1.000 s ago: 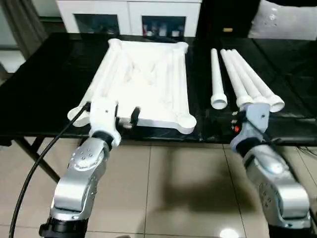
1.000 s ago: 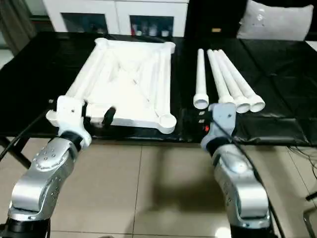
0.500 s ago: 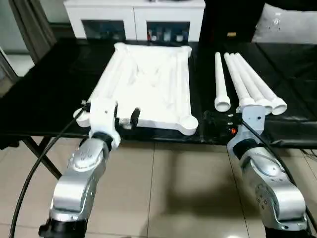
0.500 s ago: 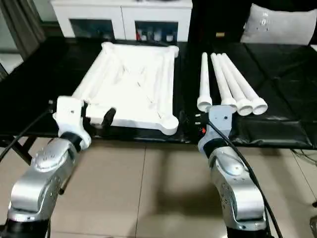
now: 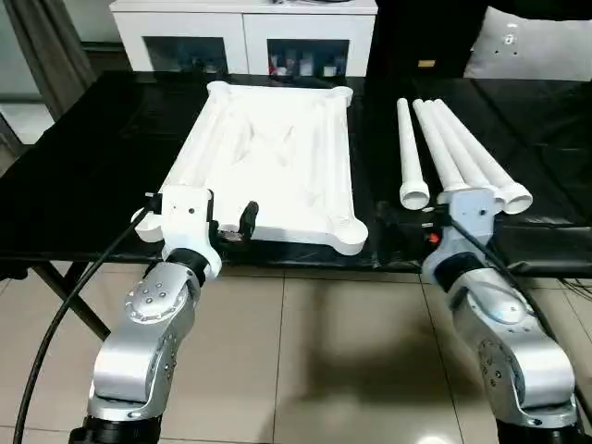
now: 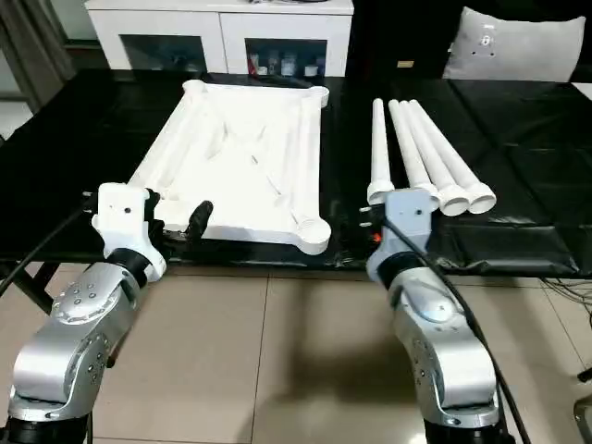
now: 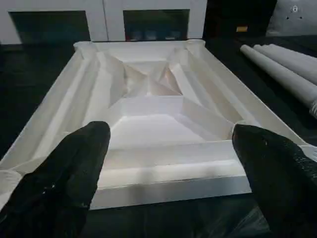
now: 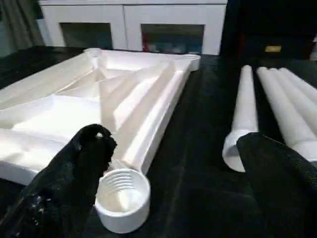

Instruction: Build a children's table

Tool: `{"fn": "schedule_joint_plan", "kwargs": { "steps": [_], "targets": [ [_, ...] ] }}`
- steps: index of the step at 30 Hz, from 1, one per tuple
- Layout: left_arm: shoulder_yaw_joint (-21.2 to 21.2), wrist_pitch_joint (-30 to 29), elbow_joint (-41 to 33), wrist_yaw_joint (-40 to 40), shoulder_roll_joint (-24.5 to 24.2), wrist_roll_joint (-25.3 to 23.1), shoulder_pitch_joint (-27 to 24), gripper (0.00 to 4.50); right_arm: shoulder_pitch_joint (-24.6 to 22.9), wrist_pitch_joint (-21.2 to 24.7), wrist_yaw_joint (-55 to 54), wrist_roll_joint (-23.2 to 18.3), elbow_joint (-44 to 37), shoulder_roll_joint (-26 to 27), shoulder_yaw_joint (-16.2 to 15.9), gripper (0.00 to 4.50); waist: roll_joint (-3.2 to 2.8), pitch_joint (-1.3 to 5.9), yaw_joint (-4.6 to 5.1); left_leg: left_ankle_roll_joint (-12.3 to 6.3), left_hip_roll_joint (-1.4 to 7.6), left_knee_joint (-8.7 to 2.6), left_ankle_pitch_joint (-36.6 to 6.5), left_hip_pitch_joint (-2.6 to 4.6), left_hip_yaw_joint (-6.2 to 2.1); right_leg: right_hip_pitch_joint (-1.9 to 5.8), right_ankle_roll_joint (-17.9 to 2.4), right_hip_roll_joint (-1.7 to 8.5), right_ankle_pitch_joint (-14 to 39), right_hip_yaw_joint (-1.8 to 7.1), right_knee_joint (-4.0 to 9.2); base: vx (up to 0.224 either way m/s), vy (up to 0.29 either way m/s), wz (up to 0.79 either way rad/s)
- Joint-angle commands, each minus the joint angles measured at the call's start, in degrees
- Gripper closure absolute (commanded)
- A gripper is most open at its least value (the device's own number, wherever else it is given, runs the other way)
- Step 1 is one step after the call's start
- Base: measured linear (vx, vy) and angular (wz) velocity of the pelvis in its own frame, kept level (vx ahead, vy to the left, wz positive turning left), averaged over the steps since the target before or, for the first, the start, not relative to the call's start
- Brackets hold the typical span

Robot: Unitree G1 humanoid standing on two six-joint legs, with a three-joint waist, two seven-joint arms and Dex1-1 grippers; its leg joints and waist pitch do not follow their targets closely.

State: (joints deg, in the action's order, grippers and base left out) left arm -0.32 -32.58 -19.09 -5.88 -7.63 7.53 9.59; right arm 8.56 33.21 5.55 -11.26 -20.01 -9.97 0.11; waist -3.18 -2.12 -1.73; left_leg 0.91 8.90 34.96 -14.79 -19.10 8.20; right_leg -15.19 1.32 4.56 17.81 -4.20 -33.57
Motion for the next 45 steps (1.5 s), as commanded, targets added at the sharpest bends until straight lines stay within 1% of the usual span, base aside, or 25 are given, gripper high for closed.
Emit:
{"fn": "schedule_joint_plan", "kwargs": {
  "steps": [1, 4, 6, 10, 12, 13, 15, 16, 17, 19, 21, 22, 23, 26, 30, 31, 32, 35, 36, 37, 38, 39, 42, 44, 45],
  "targets": [
    [0.25, -1.02, -1.7, 0.29, -0.19, 0.15, -0.05, 0.05, 0.14, 0.73, 0.13, 0.84, -1.14, -0.56, 0.07, 0.0, 0.66, 2.4, 0.07, -20.22, 1.32, -2.71, 8.15, 0.92, -1.17, 1.54, -9.8, 1.3, -1.78, 1.07, 2.67, 0.0, 0.0, 0.0],
    [0.39, -1.14, -1.99, 0.34, -0.08, 0.21, 0.04, 0.05, -0.08, 0.95, 0.13, 0.91, -1.37, -0.68, 0.18, 0.0, 0.95, 2.28, -1.01, -14.1, 0.43, -2.58, 6.02, -1.74, -0.09, 3.91, -9.56, 1.63, 2.41, 1.91, 4.32, 0.0, 0.0, 0.0],
    [0.48, -1.39, -1.97, 0.4, 0.02, 0.2, 0.43, 0.05, 0.14, 1.16, 0.16, 0.82, -1.38, -0.83, 0.44, 0.0, 0.44, 2.5, -0.65, -13.69, 0.96, -3.09, 8.05, -0.3, -0.87, 3.12, -8.98, 0.32, -0.31, 0.97, 3.34, 0.0, 0.0, 0.0],
    [0.44, -1.68, -1.97, 0.4, 0.07, 0.15, 0.86, 0.05, 0.71, 1.34, 0.11, 0.79, -1.15, -0.98, 0.56, 0.0, 0.22, 2.62, 1.64, -26.39, 5.52, -2.94, 11.96, 7.03, -5.9, -4.42, -7.21, 0.59, -1.75, 0.09, -1.47, 0.027, -0.002, 0.02],
    [0.48, -1.92, -2.31, 0.43, 0.07, 0.17, 0.73, 0.05, 0.79, 1.28, 0.2, 0.86, -1.05, -0.98, 0.47, 0.0, 2.27, 1.75, 0.44, -24.51, 0.87, -1.31, 8.68, 1.56, -1.74, -0.07, -8.86, 2.09, -7.99, 3.07, 1.23, 0.0, 0.0, 0.0],
    [0.6, -2.03, -2.47, 0.43, 0.01, 0.16, 0.63, 0.05, 0.8, 1.28, 0.25, 0.97, -0.98, -0.96, 0.34, 0.0, 2.44, 1.12, -1.57, -19.31, -1.89, 1.25, 5.64, -4.65, -0.2, 5.01, -9.91, 4.95, -6.59, 6.13, 4.22, 0.0, 0.0, 0.0],
    [0.66, -2.06, -2.56, 0.39, -0.07, 0.16, 0.51, 0.05, 0.68, 1.22, 0.28, 1.04, -0.97, -0.91, 0.21, 0.0, 1.67, 1.54, -2.18, -12.28, -0.57, 1.0, 6.52, -6.03, -0.98, 6.49, -10.46, 3.85, -2.65, 5.1, 4.09, 0.0, 0.0, 0.0],
    [0.71, -2.07, -2.53, 0.35, -0.12, 0.17, 0.49, 0.05, 0.66, 1.17, 0.29, 1.07, -0.91, -0.86, 0.14, 0.0, 0.25, 1.72, -1.61, -10.68, 0.46, -1.14, 9.24, -2.96, -1.7, 4.42, -9.35, 0.94, -4.84, 2.47, 2.56, 0.0, 0.0, 0.0],
    [0.75, -2.09, -2.53, 0.33, -0.16, 0.16, 0.48, 0.05, 0.61, 1.11, 0.31, 1.1, -0.84, -0.84, 0.06, 0.0, -0.61, 2.75, 0.47, -16.89, 3.04, -1.87, 17.12, 4.11, -5.57, -0.6, -6.5, -1.93, -7.93, -0.08, -1.78, 0.091, -0.074, 0.05],
    [0.81, -2.27, -2.6, 0.27, -0.25, 0.05, 0.54, 0.05, 0.62, 0.96, 0.4, 1.14, -0.61, -0.78, -0.14, 0.0, -0.49, 3.32, 2.6, -30.81, 10.36, -2.0, 23.95, 10.96, -11.97, -10.22, -0.19, 0.77, 4.84, 0.87, -7.64, 0.099, -0.081, 0.03],
    [0.8, -2.24, -2.46, 0.24, -0.27, -0.01, 0.6, 0.05, 0.7, 0.86, 0.41, 1.17, -0.41, -0.76, -0.2, 0.0, 0.84, 1.87, 1.84, -29.68, 9.04, -3.07, 18.04, 6.59, -8.51, -10.36, 1.47, 2.56, -0.13, 2.97, -7.6, 0.028, -0.055, 0.04],
    [0.83, -2.26, -2.46, 0.2, -0.32, -0.01, 0.67, 0.05, 0.75, 0.77, 0.43, 1.19, -0.26, -0.74, -0.25, 0.0, 3.34, 0.85, 0.97, -20.48, 1.83, -1.25, 3.07, 3.0, -2.61, -6.89, -2.56, 3.14, -6.28, 5.03, -0.39, 0.015, -0.068, 0.09],
    [0.86, -2.31, -2.51, 0.16, -0.37, 0.0, 0.75, 0.05, 0.79, 0.68, 0.47, 1.24, -0.13, -0.72, -0.29, 0.0, 4.49, -0.3, -1.29, -13.49, -3.63, 4.06, -5.95, -1.68, -0.45, -0.35, -4.43, 6.95, 15.17, 11.07, 5.11, 0.03, -0.087, 0.05],
    [0.96, -2.39, -2.59, 0.06, -0.55, 0.1, 0.89, 0.05, 0.83, 0.61, 0.43, 1.76, -0.04, -0.84, -0.68, 0.0, 3.72, -0.57, -2.36, -5.0, -1.68, 4.97, 2.77, -5.08, -3.04, 2.7, -12.5, 6.87, 21.93, 9.58, 5.2, 0.02, -0.056, -0.01],
    [0.99, -2.51, -2.74, -0.16, -0.59, 0.04, 0.78, 0.05, 0.69, 0.56, 0.52, 2.1, -0.12, -0.72, -0.87, 0.0, -0.76, -0.83, -0.11, -2.31, 2.28, -4.45, -9.75, -1.26, -4.22, 1.06, -11.79, 0.51, 22.37, 1.96, 4.04, 0.042, 0.025, -0.03],
    [0.96, -2.54, -2.75, -0.18, -0.59, 0.01, 0.76, 0.05, 0.68, 0.55, 0.53, 2.08, -0.11, -0.75, -0.89, 0.0, -1.27, 0.39, 1.5, -3.32, 4.63, -5.79, -19.06, 4.07, -6.94, -2.12, -11.47, -0.71, 14.33, 1.37, 1.17, 0.119, 0.063, -0.01],
    [0.97, -2.55, -2.79, -0.26, -0.61, -0.05, 0.7, 0.05, 0.64, 0.53, 0.52, 2.05, -0.13, -0.78, -0.96, 0.0, -1.8, 1.27, 2.84, -7.36, 6.11, -6.56, -18.14, 6.51, -9.95, -4.14, -9.37, -1.14, 4.89, 0.77, -2.75, 0.12, 0.052, 0.06],
    [0.73, -2.44, -2.6, -0.13, -0.62, -0.01, 0.66, 0.05, 0.81, 0.53, 0.78, 2.21, -0.05, -0.91, -0.96, 0.0, 0.04, 1.44, 3.75, -22.53, 7.21, -5.17, -4.12, 7.69, -11.33, -8.29, -1.19, 0.68, -0.53, 1.89, -5.77, 0.116, 0.029, 0.05],
    [0.68, -2.42, -2.47, -0.12, -0.58, 0.02, 0.68, 0.05, 0.95, 0.57, 0.9, 2.29, 0.01, -0.94, -0.92, 0.0, 1.32, 1.6, 3.55, -24.49, 4.76, -3.74, 1.71, 6.31, -9.41, -8.07, -1.44, 2.31, -4.42, 3.35, -3.18, 0.107, -0.001, 0.07],
    [0.66, -2.41, -2.43, -0.11, -0.56, 0.03, 0.69, 0.05, 1.0, 0.58, 0.94, 2.32, 0.03, -0.95, -0.9, 0.0, 3.73, 1.34, 1.54, -19.49, -2.9, 0.58, -0.55, -0.54, -2.95, -1.16, -6.42, 4.22, -9.87, 7.44, 2.3, 0.139, -0.057, 0.14],
    [0.62, -2.3, -2.35, -0.06, -0.44, 0.05, 0.56, 0.05, 1.1, 0.56, 1.04, 2.38, 0.02, -1.03, -0.91, 0.0, 4.27, 2.42, -0.32, -14.73, -3.72, 6.28, -1.12, -7.55, -2.93, 6.72, -9.38, 9.67, -16.2, 12.04, 2.68, 0.149, -0.061, 0.07],
    [0.48, -2.11, -2.26, -0.02, -0.3, 0.0, 0.31, 0.05, 1.22, 0.65, 1.14, 2.42, -0.08, -1.08, -0.84, 0.0, 4.38, 2.01, -0.68, -11.52, -3.0, 6.79, 0.41, -7.82, -3.2, 5.75, -9.94, 9.45, -18.27, 11.04, 2.79, 0.149, -0.061, 0.07],
    [0.35, -1.98, -2.2, 0.02, -0.1, -0.07, 0.1, 0.05, 1.35, 0.73, 1.32, 2.51, -0.19, -1.18, -0.71, 0.0, 1.42, 1.26, -1.34, -5.24, -0.69, 0.6, 7.16, -5.9, -3.31, 3.55, -13.49, 3.89, -1.55, 4.7, 4.15, 0.105, -0.028, -0.13],
    [0.38, -2.0, -2.16, 0.01, 0.01, -0.11, 0.06, 0.05, 1.34, 0.65, 1.36, 2.54, -0.19, -1.35, -0.76, 0.0, -1.21, 0.9, 0.8, -9.09, 4.44, -4.52, -0.77, -1.25, -7.02, 0.52, -9.52, -1.08, 6.35, 1.36, 0.63, 0.14, 0.061, 0.01],
    [0.39, -1.92, -2.08, -0.01, 0.02, -0.13, 0.01, 0.05, 1.33, 0.65, 1.36, 2.53, -0.21, -1.44, -0.81, 0.0, -1.52, 2.31, 2.72, -12.87, 7.72, -5.44, -11.16, 5.58, -10.99, -4.82, -7.33, -1.55, 7.21, 1.01, -4.71, 0.166, 0.074, 0.05]
  ]
}}
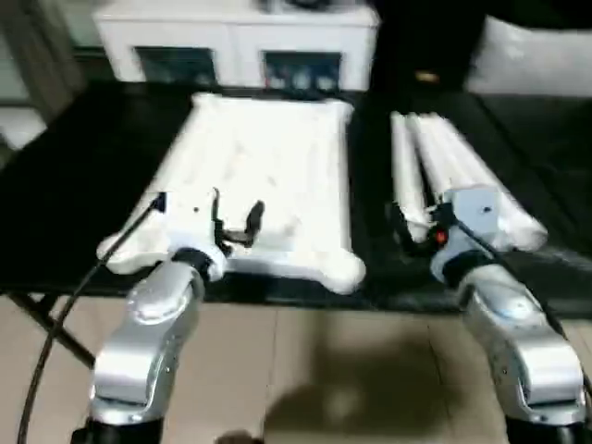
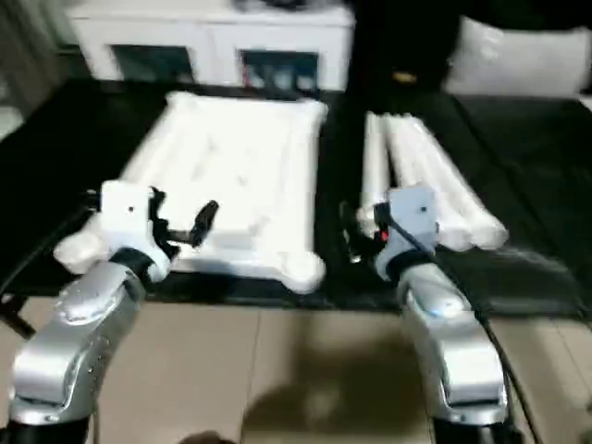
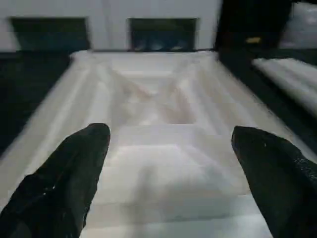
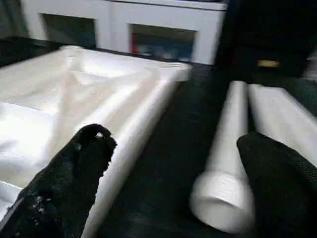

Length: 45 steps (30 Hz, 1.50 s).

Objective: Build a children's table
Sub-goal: Move to table

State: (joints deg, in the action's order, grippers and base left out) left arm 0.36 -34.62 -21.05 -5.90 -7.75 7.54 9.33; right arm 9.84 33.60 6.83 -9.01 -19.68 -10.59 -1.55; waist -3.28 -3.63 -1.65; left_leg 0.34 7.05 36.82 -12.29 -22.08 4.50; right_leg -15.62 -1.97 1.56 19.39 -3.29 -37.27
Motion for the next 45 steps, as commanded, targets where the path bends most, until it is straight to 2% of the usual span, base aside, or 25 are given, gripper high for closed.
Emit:
{"fn": "schedule_joint_plan", "kwargs": {
  "steps": [1, 4, 6, 9, 12, 14, 15, 17, 19, 20, 21, 23, 24, 25, 26, 29, 31, 32, 33, 37, 38, 41, 42, 43, 45],
  "targets": [
    [-0.3, 0.17, -0.06, 0.0, 0.13, -0.15, 0.24, 0.05, 0.06, 0.27, 0.1, 0.28, -0.54, -0.85, 0.83, 0.0, -1.4, 3.75, 2.66, -18.15, 9.79, -6.78, -11.69, 9.07, -8.49, -6.34, 0.48, 1.98, 3.13, 0.51, -3.3, 0.146, 0.046, 0.05],
    [-0.5, 0.49, 0.17, -0.01, 0.11, -0.28, 0.01, 0.05, 0.1, 0.23, 0.28, 0.43, -0.52, -1.01, 0.72, 0.0, 0.84, 3.2, 2.36, -22.51, 7.58, -6.76, -7.93, 6.87, -5.21, -7.9, 5.29, 3.83, -4.98, 2.2, -2.45, 0.071, 0.022, 0.07],
    [-1.06, 0.78, 0.31, -0.18, -0.22, -0.71, -0.44, 0.05, 0.19, 0.27, 0.56, 0.58, -0.51, -1.21, 0.66, 0.0, 4.79, 2.16, 0.32, -13.41, -0.14, -2.68, -15.81, 0.66, 1.1, -1.8, 4.24, 8.09, 5.48, 7.36, 7.69, 0.044, -0.066, 0.04],
    [-0.86, 1.03, 0.71, -0.41, -0.51, -0.68, -0.5, 0.05, 0.27, 0.14, 0.62, 0.72, -0.34, -1.2, 0.66, 0.0, 3.37, 2.23, -1.7, -5.3, 0.92, 2.53, -1.8, -3.38, -0.23, 2.44, -5.4, 11.6, 23.47, 9.11, 9.4, 0.05, -0.054, -0.08],
    [-0.82, 1.14, 1.27, -0.86, -0.66, -0.66, 0.03, 0.05, 0.6, -0.36, 0.56, 0.82, 0.02, -1.47, 1.05, 0.0, -0.1, 2.5, -0.23, -4.74, 3.97, -5.32, -6.8, 1.86, -0.69, -0.56, -9.48, 3.28, 13.62, 2.27, 6.6, 0.084, 0.033, 0.0],
    [-1.18, 1.17, 1.3, -1.11, -0.78, -0.85, 0.2, 0.05, 0.56, -0.52, 0.56, 0.71, 0.21, -1.56, 1.2, 0.0, -1.78, 3.69, 2.75, -12.39, 7.52, -6.81, -11.02, 9.17, -6.02, -6.06, -6.4, 1.89, 1.54, 0.04, 0.09, 0.098, 0.071, 0.05],
    [-1.44, 1.19, 1.31, -1.27, -0.88, -0.97, 0.3, 0.05, 0.51, -0.63, 0.56, 0.66, 0.33, -1.62, 1.29, 0.0, -1.41, 3.66, 2.85, -15.57, 8.25, -6.79, -9.8, 9.95, -6.85, -7.14, -3.96, 2.26, 0.09, 0.24, -0.96, 0.099, 0.064, 0.06],
    [-1.7, 1.25, 1.03, -1.56, -1.05, -1.21, 0.06, 0.05, -0.1, -0.81, 0.54, 0.69, 0.39, -1.64, 1.06, 0.0, 0.96, 3.02, 2.58, -22.56, 6.69, -5.76, -4.86, 8.4, -5.19, -7.65, 0.5, 4.97, -5.12, 2.39, 0.55, 0.097, 0.01, 0.11],
    [-1.8, 1.34, 0.94, -1.56, -1.17, -1.13, -0.14, 0.05, -0.35, -0.81, 0.59, 0.76, 0.32, -1.58, 0.96, 0.0, 3.22, 2.69, 0.87, -18.02, 0.08, -2.17, -6.55, 2.07, 0.33, -1.11, -3.69, 7.6, -7.32, 6.14, 6.15, 0.084, -0.021, 0.1],
    [-1.92, 1.38, 0.82, -1.66, -1.37, -1.0, -0.44, 0.05, -0.54, -0.63, 0.58, 0.82, -0.02, -1.48, 0.94, 0.0, 3.09, 3.66, -1.81, -10.93, 0.0, 3.82, -2.31, -3.14, 0.29, 4.96, -9.44, 12.97, -0.59, 10.22, 8.2, 0.085, -0.042, 0.01],
    [-1.94, 1.38, 0.81, -1.68, -1.39, -0.98, -0.48, 0.05, -0.58, -0.6, 0.57, 0.84, -0.08, -1.46, 0.94, 0.0, 3.47, 3.41, -1.68, -8.86, 0.26, 4.11, -1.28, -4.33, 0.14, 5.24, -11.17, 12.31, -1.69, 9.67, 7.94, 0.085, -0.042, 0.01],
    [-2.04, 1.4, 0.9, -1.88, -1.48, -0.88, -0.66, 0.05, -0.75, -0.5, 0.61, 0.96, -0.31, -1.41, 0.99, 0.0, 1.14, 3.06, -1.89, -5.6, 1.66, -0.57, 3.94, -3.39, -0.14, 3.58, -13.62, 7.56, -1.87, 5.11, 7.12, 0.089, 0.008, -0.07],
    [-2.22, 1.46, 0.9, -2.17, -1.56, -0.86, -0.84, 0.05, -1.2, -0.47, 0.62, 1.12, -0.56, -1.43, 1.2, 0.0, -1.75, 2.87, -0.86, -5.98, 3.94, -4.67, 0.44, 0.36, -1.14, 0.88, -10.87, 3.65, 2.42, 1.68, 5.81, 0.096, 0.028, -0.04],
    [-2.22, 1.46, 0.9, -2.17, -1.56, -0.86, -0.84, 0.05, -1.21, -0.47, 0.62, 1.12, -0.56, -1.43, 1.2, 0.0, -2.66, 4.16, 2.02, -12.51, 7.42, -5.65, 0.22, 7.33, -5.91, -4.44, -6.91, 0.96, 2.15, -0.46, 0.0, 0.135, 0.045, 0.04],
    [-2.3, 1.48, 0.88, -2.24, -1.56, -0.88, -0.88, 0.05, -1.41, -0.47, 0.67, 1.14, -0.63, -1.53, 1.35, 0.0, -1.9, 4.2, 2.79, -19.35, 9.35, -5.82, -1.26, 9.4, -8.15, -7.17, -2.22, 1.84, 3.0, 0.14, -2.78, 0.124, 0.048, 0.03],
    [-2.35, 1.51, 0.89, -2.37, -1.41, -0.93, -0.91, 0.05, -1.54, -0.66, 0.93, 1.17, -0.22, -1.95, 1.52, 0.0, -0.35, 3.74, 2.36, -25.64, 9.37, -5.58, 3.28, 8.37, -7.01, -9.6, 4.44, 3.92, -2.19, 1.83, -4.05, 0.068, 0.028, 0.04],
    [-2.37, 1.54, 0.9, -2.4, -1.33, -1.03, -0.95, 0.05, -1.56, -0.73, 0.97, 1.14, -0.13, -2.04, 1.53, 0.0, 2.76, 2.89, 0.23, -16.49, 0.64, -2.55, -10.1, 2.4, 0.31, -3.35, -1.64, 7.86, 0.37, 6.03, 6.36, 0.018, -0.029, 0.04],
    [-2.43, 1.61, 0.9, -2.4, -1.31, -1.09, -1.08, 0.05, -1.54, -0.75, 1.02, 1.12, -0.08, -2.08, 1.5, 0.0, 3.57, 3.25, -1.13, -11.33, -0.47, 3.12, -6.29, -1.93, 0.43, 2.78, -6.57, 12.86, 10.39, 10.26, 8.38, 0.055, -0.072, -0.02],
    [-2.43, 1.61, 0.9, -2.4, -1.31, -1.09, -1.08, 0.05, -1.54, -0.75, 1.02, 1.12, -0.08, -2.08, 1.5, 0.0, 3.2, 3.09, -1.78, -8.83, 0.32, 3.7, -4.04, -2.65, -0.03, 3.08, -8.05, 13.38, 13.06, 10.26, 8.62, 0.055, -0.072, -0.02],
    [-2.69, 1.73, 0.88, -2.35, -1.53, -0.97, -1.34, 0.05, -1.47, -0.81, 1.25, 1.41, 0.14, -1.92, 1.29, 0.0, 0.49, 1.73, -1.03, -4.22, 2.87, -4.42, -4.63, 0.24, 0.31, 0.06, -10.53, 5.38, 19.21, 3.37, 8.22, 0.061, -0.009, -0.05],
    [-2.7, 1.74, 0.9, -2.44, -1.58, -1.0, -1.33, 0.05, -1.49, -0.84, 1.25, 1.44, 0.16, -1.9, 1.22, 0.0, -0.39, 2.64, 1.34, -4.06, 5.27, -6.61, -15.86, 4.43, -1.63, -1.84, -10.19, 2.71, 12.05, 1.55, 5.28, 0.078, 0.068, 0.03],
    [-3.36, 1.88, 1.08, -4.13, -2.09, -0.84, -1.34, 0.05, -1.78, -0.71, 2.21, 0.59, -0.09, -2.13, 1.09, 0.0, -1.37, 3.33, 3.0, -11.67, 6.76, -6.9, -10.5, 8.06, -4.77, -5.06, -8.41, 2.54, -2.02, 0.1, 1.77, 0.085, 0.059, 0.04],
    [-3.45, 1.93, 1.11, -4.45, -2.15, -0.75, -1.35, 0.05, -1.83, -0.64, 2.44, 0.4, -0.15, -2.2, 1.07, 0.0, -0.31, 3.3, 3.03, -17.72, 6.67, -5.36, -0.62, 7.51, -4.48, -5.97, -6.72, 3.9, -8.17, 0.96, 1.67, 0.095, 0.05, 0.07],
    [-3.67, 1.97, 1.19, -5.12, -2.36, -0.56, -1.33, 0.05, -1.92, -0.51, 2.83, 0.08, -0.25, -2.32, 1.08, 0.0, 1.22, 3.81, 2.05, -19.38, 3.56, -2.51, 12.01, 3.1, -1.68, -2.8, -7.61, 6.74, -21.31, 3.31, 3.06, 0.082, 0.028, 0.07],
    [-5.41, 2.3, 1.85, -10.03, -4.83, 0.79, -0.56, 0.05, -2.13, -0.02, 5.63, -1.3, -0.71, -3.62, 1.14, 0.0, 1.46, 5.7, 0.42, -14.45, 1.34, -0.98, 24.82, -1.37, -0.55, 0.78, -6.81, 6.81, -46.75, 4.57, 0.49, 0.0, 0.0, 0.0]
  ]
}}
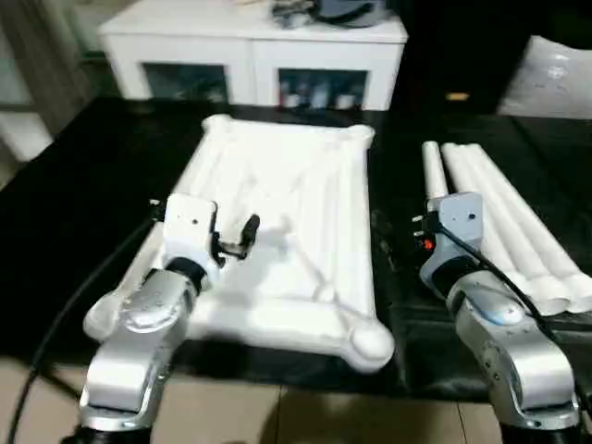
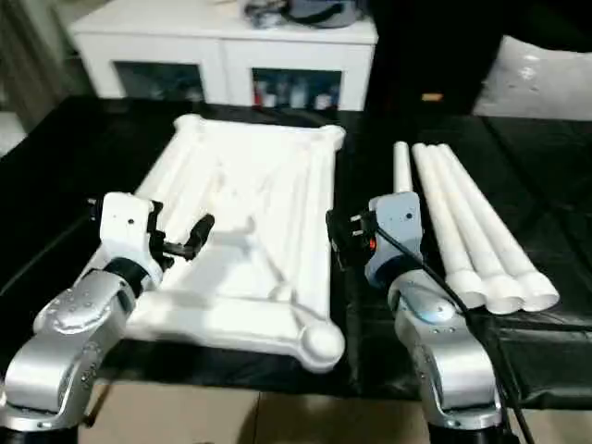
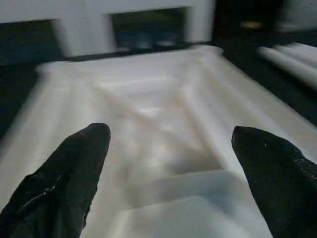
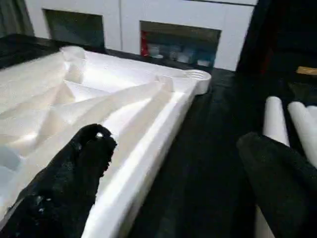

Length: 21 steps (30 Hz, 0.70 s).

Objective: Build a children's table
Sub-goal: Move to table

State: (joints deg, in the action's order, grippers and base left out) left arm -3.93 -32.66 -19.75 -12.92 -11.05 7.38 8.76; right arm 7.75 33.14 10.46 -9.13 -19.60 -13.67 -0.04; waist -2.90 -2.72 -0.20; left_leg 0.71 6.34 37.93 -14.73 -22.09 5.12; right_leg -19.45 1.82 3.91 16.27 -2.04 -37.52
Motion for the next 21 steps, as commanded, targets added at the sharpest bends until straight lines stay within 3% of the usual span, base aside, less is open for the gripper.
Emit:
{"fn": "schedule_joint_plan", "kwargs": {
  "steps": [1, 2, 3, 4, 5, 6, 7, 9, 10, 11, 12, 13, 15, 16, 18, 21],
  "targets": [
    [-1.55, 0.58, 0.75, -4.37, -2.2, 1.33, 0.29, 0.05, -0.03, 0.52, 3.11, -1.45, -0.85, -1.21, -0.58, 0.0, 0.53, 5.02, -1.68, -10.19, 2.64, -2.15, 31.38, -0.66, -1.45, 3.56, -9.29, 3.23, -51.34, 2.41, -0.15, 0.0, 0.0, 0.0],
    [-1.6, 0.6, 0.78, -4.53, -2.29, 1.37, 0.32, 0.05, -0.03, 0.53, 3.24, -1.48, -0.85, -1.29, -0.6, 0.0, 0.59, 4.96, -1.66, -8.57, 2.69, -2.18, 31.12, -0.56, -1.49, 3.25, -8.87, 2.82, -51.78, 2.18, -0.26, 0.0, 0.0, 0.0],
    [-2.35, 0.43, 1.18, -6.99, -3.65, 2.08, 0.97, 0.05, -0.02, -0.1, 5.66, -1.89, -0.99, -2.71, -0.98, 0.0, 0.06, 4.47, -1.85, -5.43, 3.15, -2.45, 27.88, -0.26, -1.53, 2.5, -9.18, 2.76, -47.61, 1.88, 0.14, 0.0, 0.0, 0.0],
    [-2.35, 0.43, 1.18, -6.99, -3.65, 2.08, 0.97, 0.05, -0.02, -0.1, 5.66, -1.89, -0.99, -2.71, -0.98, 0.0, 0.11, 3.83, -2.04, -3.18, 3.76, -3.15, 21.11, -0.05, -1.52, 2.2, -9.78, 3.11, -39.09, 1.75, 1.16, 0.0, 0.0, 0.0],
    [-3.07, 0.27, 1.61, -9.48, -5.06, 2.7, 1.65, 0.05, 0.05, -0.48, 7.86, -2.32, -1.07, -4.02, -1.28, 0.0, -0.05, 3.45, -2.22, -2.37, 4.07, -3.6, 16.36, 0.08, -1.4, 2.04, -10.56, 3.47, -33.77, 1.76, 1.74, -0.065, -0.013, -0.01],
    [-3.99, 0.4, 2.07, -12.1, -6.57, 3.0, 2.41, 0.05, 0.23, -0.26, 9.89, -2.85, -0.98, -5.5, -1.42, 0.0, -0.27, 2.81, -2.41, -0.95, 4.72, -4.57, 6.76, 0.4, -1.38, 1.91, -12.19, 3.92, -22.21, 1.85, 2.78, -0.065, -0.013, -0.01],
    [-5.7, 0.87, 2.76, -16.42, -9.06, 3.19, 3.67, 0.05, 0.47, 0.02, 13.46, -3.54, -0.63, -8.43, -1.8, 0.0, -0.21, 2.48, -2.71, -0.18, 5.15, -5.19, -0.23, 0.92, -1.27, 1.73, -13.72, 4.06, -13.34, 2.03, 3.39, -0.084, -0.011, 0.02],
    [-6.91, 1.46, 3.25, -19.71, -10.75, 3.39, 4.61, 0.05, 0.55, -0.08, 16.17, -4.01, -0.26, -10.75, -1.97, 0.0, -0.36, 1.98, -3.34, -0.1, 5.52, -5.9, -5.89, 1.2, -0.88, 1.3, -14.72, 4.37, -5.45, 2.37, 3.99, -0.098, -0.006, 0.04],
    [-7.47, 2.29, 3.55, -21.41, -11.52, 3.32, 5.11, 0.05, 0.46, -0.28, 17.6, -4.42, -0.21, -11.79, -1.89, 0.0, -0.04, 1.39, -3.2, 0.26, 5.63, -6.57, -9.94, 0.97, -0.61, 1.29, -14.92, 4.54, -0.48, 2.53, 4.48, -0.098, -0.002, 0.02],
    [-8.29, 3.36, 3.92, -23.93, -12.69, 3.36, 5.84, 0.05, 0.21, -0.67, 19.87, -5.07, -0.24, -13.35, -1.72, 0.0, 0.02, 0.81, -3.52, 1.14, 5.64, -7.21, -15.9, 1.58, -0.3, 0.94, -13.93, 4.76, 9.16, 2.7, 5.5, -0.087, 0.001, 0.02],
    [-8.91, 4.1, 4.21, -25.83, -13.64, 3.55, 6.39, 0.41, 0.01, -0.97, 21.65, -5.59, -0.31, -14.42, -1.57, 0.0, 0.23, 0.71, -3.46, 1.55, 5.66, -7.33, -17.92, 1.93, -0.13, 0.84, -13.38, 5.04, 13.17, 2.86, 5.98, -0.087, 0.001, 0.02],
    [-9.31, 4.59, 4.42, -27.17, -14.34, 3.75, 6.8, 0.41, -0.09, -1.15, 22.9, -5.93, -0.37, -15.13, -1.47, 0.0, 0.63, 0.59, -3.38, 2.21, 5.6, -7.68, -18.52, 1.98, 0.27, 1.01, -12.0, 5.21, 18.37, 2.84, 6.51, -0.074, -0.002, 0.01],
    [-10.79, 6.62, 4.95, -32.06, -16.46, 4.34, 8.25, 0.41, -0.69, -2.18, 27.47, -7.14, -1.27, -17.9, -1.64, 0.0, 0.64, 0.9, -3.55, 1.71, 5.74, -7.89, -15.63, 1.9, 0.44, 1.0, -11.03, 5.36, 17.99, 2.92, 6.85, -0.055, -0.002, -0.03],
    [-11.16, 6.84, 5.02, -33.3, -16.91, 4.58, 8.62, 0.48, -0.87, -2.24, 28.52, -7.54, -1.59, -18.53, -1.65, 0.0, 0.52, 1.12, -3.56, 0.97, 5.95, -7.89, -12.6, 1.66, 0.47, 0.94, -11.6, 5.16, 13.56, 2.93, 6.41, 0.0, 0.0, 0.0],
    [-11.85, 7.2, 5.34, -35.62, -17.73, 5.12, 9.39, 0.87, -1.12, -2.43, 30.01, -8.07, -1.95, -19.72, -1.75, 0.0, 0.45, 1.05, -3.29, 0.41, 5.81, -8.03, -13.16, 1.22, 0.54, 0.89, -12.37, 4.99, 11.59, 2.66, 6.17, 0.0, 0.0, 0.0],
    [-15.15, 9.33, 8.28, -43.62, -19.62, 5.18, 12.6, 0.97, -2.01, -2.76, 34.68, -9.53, -3.05, -23.67, -1.5, 0.0, 0.18, 1.4, -3.53, -0.44, 5.78, -7.8, -11.33, 1.39, 0.77, 0.64, -13.64, 4.89, 8.04, 2.78, 6.04, 0.0, 0.0, 0.0]
  ]
}}
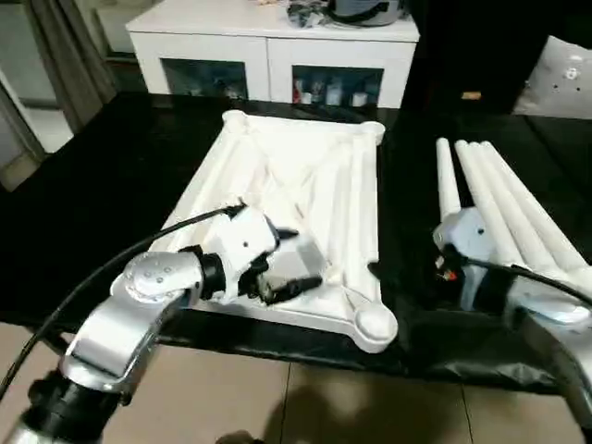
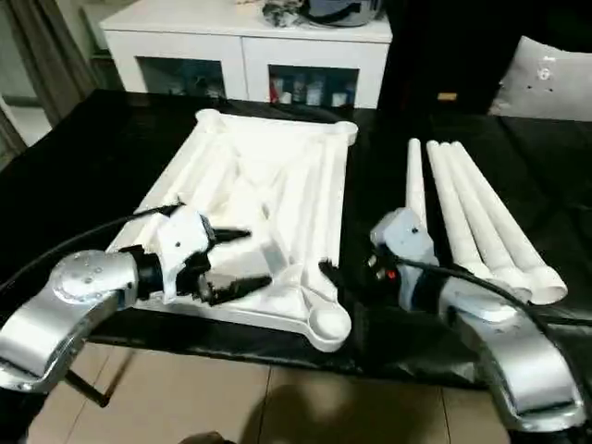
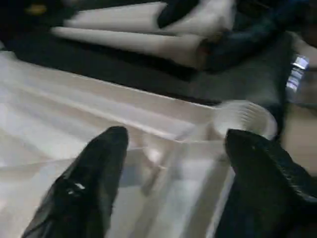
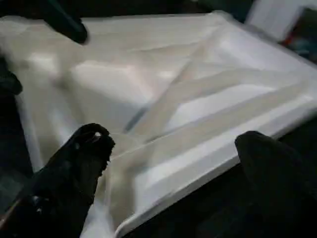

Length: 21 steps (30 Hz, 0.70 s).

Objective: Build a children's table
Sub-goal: Move to table, then move table base

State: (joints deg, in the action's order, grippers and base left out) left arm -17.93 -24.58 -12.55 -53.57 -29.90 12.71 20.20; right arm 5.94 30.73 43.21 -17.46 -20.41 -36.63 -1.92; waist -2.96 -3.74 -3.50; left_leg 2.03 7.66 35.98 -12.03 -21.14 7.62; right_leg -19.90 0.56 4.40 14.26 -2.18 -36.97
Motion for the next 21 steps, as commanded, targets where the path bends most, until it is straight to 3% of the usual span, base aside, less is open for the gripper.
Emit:
{"fn": "schedule_joint_plan", "kwargs": {
  "steps": [1, 5, 6, 7, 10, 13, 16, 21],
  "targets": [
    [-1.7, 1.66, 2.23, -4.19, -0.93, -0.26, 1.8, 1.15, -0.35, -0.39, 2.43, -1.46, -2.41, -1.1, 0.56, 0.0, 0.25, 2.53, -0.2, -2.15, 4.5, -5.77, -13.2, 0.31, -1.65, 1.2, -12.96, 4.38, 8.21, 2.91, 5.26, 0.0, 0.0, 0.0],
    [-3.78, 3.21, 7.61, -7.85, -0.99, -0.93, 4.5, 1.26, -1.08, -0.16, 4.59, -2.71, -2.91, -2.53, 1.71, 0.0, 0.34, 3.0, -0.26, -4.16, 4.53, -5.46, -8.48, 0.14, -1.34, 1.53, -14.74, 4.41, 0.57, 2.67, 4.77, 0.0, 0.0, 0.0],
    [-4.74, 3.35, 8.74, -9.34, -1.03, -1.2, 4.97, 1.46, -1.77, 0.21, 5.81, -3.3, -3.47, -3.36, 1.76, 0.0, 0.33, 3.09, -0.34, -4.85, 4.61, -5.34, -6.99, 0.1, -1.26, 1.49, -15.36, 4.46, -1.71, 2.62, 4.59, 0.0, 0.0, 0.0],
    [-5.56, 3.67, 9.67, -10.58, -1.13, -1.41, 5.36, 1.64, -2.36, 0.46, 6.76, -3.82, -3.97, -4.13, 1.71, 0.0, 0.0, 3.13, -0.45, -5.47, 4.7, -5.33, -6.68, 0.17, -1.24, 1.52, -15.79, 4.42, -2.8, 2.54, 4.64, 0.0, 0.0, 0.0],
    [-7.26, 4.61, 11.61, -12.22, -1.1, -2.29, 6.13, 1.68, -3.5, 1.21, 8.3, -5.04, -4.97, -5.56, 1.68, 0.0, 0.1, 3.24, -0.41, -6.69, 4.84, -5.23, -5.7, 0.12, -1.18, 1.7, -16.82, 4.63, -5.75, 2.46, 4.42, 0.0, 0.0, 0.0],
    [-9.18, 6.77, 14.8, -12.81, -0.2, -4.31, 7.24, 2.12, -4.61, 2.02, 9.45, -5.84, -6.07, -6.79, 1.76, 0.0, 0.07, 3.0, -0.44, -6.88, 5.1, -5.41, -7.01, 0.22, -1.23, 1.65, -17.21, 4.73, -3.88, 2.43, 4.7, 0.0, 0.0, 0.0],
    [-10.38, 9.28, 19.51, -12.47, 1.48, -6.3, 8.92, 2.13, -5.08, 2.56, 9.9, -6.03, -6.59, -7.59, 1.63, 0.0, 0.09, 2.65, -0.46, -5.75, 5.18, -5.69, -9.92, 0.34, -1.13, 1.61, -17.1, 4.81, 0.73, 2.59, 5.2, 0.0, 0.0, 0.0],
    [-11.57, 10.79, 22.54, -12.68, 1.71, -8.25, 9.91, 2.53, -5.46, 3.18, 10.12, -6.11, -7.26, -8.48, 1.31, 0.0, 0.04, 2.61, -0.52, -5.04, 5.3, -5.85, -9.68, 0.23, -1.24, 1.61, -16.76, 4.98, 1.34, 2.7, 5.23, 0.0, 0.0, 0.0]
  ]
}}
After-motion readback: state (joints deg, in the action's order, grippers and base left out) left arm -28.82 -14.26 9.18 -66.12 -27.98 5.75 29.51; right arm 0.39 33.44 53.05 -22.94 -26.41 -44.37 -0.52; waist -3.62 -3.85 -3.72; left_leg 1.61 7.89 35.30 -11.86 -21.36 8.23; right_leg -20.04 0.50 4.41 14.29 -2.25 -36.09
